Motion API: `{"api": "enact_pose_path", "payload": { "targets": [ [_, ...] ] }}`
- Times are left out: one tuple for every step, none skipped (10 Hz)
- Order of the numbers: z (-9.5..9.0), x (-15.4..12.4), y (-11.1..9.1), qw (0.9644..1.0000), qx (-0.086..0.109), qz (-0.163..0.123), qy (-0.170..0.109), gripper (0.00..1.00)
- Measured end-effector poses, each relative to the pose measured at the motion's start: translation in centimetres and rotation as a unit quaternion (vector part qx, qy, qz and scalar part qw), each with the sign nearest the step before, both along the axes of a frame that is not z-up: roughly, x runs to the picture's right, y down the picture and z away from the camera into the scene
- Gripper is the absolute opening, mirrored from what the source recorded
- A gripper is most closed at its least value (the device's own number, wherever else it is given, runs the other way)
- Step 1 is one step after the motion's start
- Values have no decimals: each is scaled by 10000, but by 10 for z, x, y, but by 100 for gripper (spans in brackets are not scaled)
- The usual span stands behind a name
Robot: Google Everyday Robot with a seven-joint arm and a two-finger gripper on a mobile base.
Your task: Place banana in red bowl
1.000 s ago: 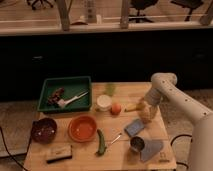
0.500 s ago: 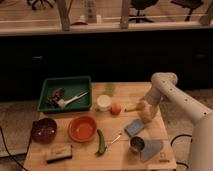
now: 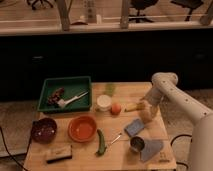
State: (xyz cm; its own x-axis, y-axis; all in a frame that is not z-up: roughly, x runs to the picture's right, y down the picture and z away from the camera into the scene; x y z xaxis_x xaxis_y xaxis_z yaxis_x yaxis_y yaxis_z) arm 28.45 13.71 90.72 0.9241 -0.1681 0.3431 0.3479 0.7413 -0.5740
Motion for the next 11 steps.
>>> {"api": "enact_pose_path", "payload": {
  "targets": [
    [0, 1, -1, 10000, 8, 6, 3, 80],
    [0, 1, 0, 10000, 21, -2, 2, 80],
    [-2, -2, 0, 10000, 63, 5, -8, 80],
    [-2, -6, 1, 10000, 89, 12, -16, 80],
    [-3, -13, 0, 9999, 137, 19, -42, 80],
    [-3, -17, -1, 9999, 158, 18, -66, 80],
    [-3, -21, -1, 9998, 164, 19, -85, 80],
    [-2, -23, -2, 9998, 174, 18, -102, 78],
    [-2, -26, -1, 9998, 170, 12, -120, 73],
    [0, -28, -2, 9997, 171, -5, -144, 62],
    [2, -31, -3, 9997, 177, -17, -167, 53]
  ]
}}
